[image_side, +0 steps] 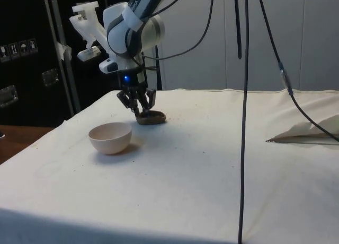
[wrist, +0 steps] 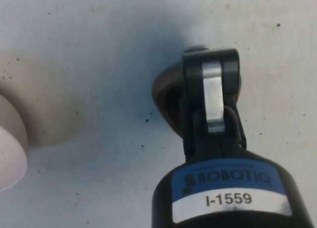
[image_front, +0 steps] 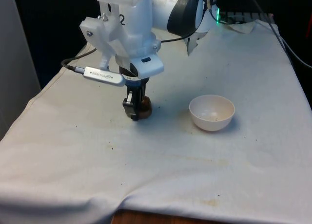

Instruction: Pour the coffee beans from the cup into the bowl.

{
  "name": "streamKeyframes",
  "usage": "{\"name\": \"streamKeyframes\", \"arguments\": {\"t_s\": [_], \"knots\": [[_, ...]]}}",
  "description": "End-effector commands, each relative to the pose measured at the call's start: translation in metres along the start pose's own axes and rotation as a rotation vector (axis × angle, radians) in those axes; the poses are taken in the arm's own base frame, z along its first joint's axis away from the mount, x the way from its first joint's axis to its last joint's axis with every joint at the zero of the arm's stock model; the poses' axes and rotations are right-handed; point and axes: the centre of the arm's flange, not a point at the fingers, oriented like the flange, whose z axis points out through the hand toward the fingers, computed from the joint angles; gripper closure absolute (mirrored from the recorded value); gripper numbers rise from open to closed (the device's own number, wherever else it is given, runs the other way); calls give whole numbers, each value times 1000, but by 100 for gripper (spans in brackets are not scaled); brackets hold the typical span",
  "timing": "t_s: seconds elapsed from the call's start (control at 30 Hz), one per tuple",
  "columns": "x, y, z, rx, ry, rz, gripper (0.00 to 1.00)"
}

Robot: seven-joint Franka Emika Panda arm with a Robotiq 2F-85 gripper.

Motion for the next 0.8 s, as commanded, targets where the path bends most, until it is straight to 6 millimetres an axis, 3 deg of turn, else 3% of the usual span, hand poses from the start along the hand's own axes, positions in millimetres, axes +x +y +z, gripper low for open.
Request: {"name": "streamKeyframes", "arguments": {"t_s": [0.0, 0.1, 0.57, 0.77], "knots": [[0, 1, 1, -14, -1, -4, 86], [0, 1, 0, -13, 0, -4, 96], [0, 1, -2, 0, 1, 1, 96], [0, 2, -17, -2, 3, 44, 96]]}}
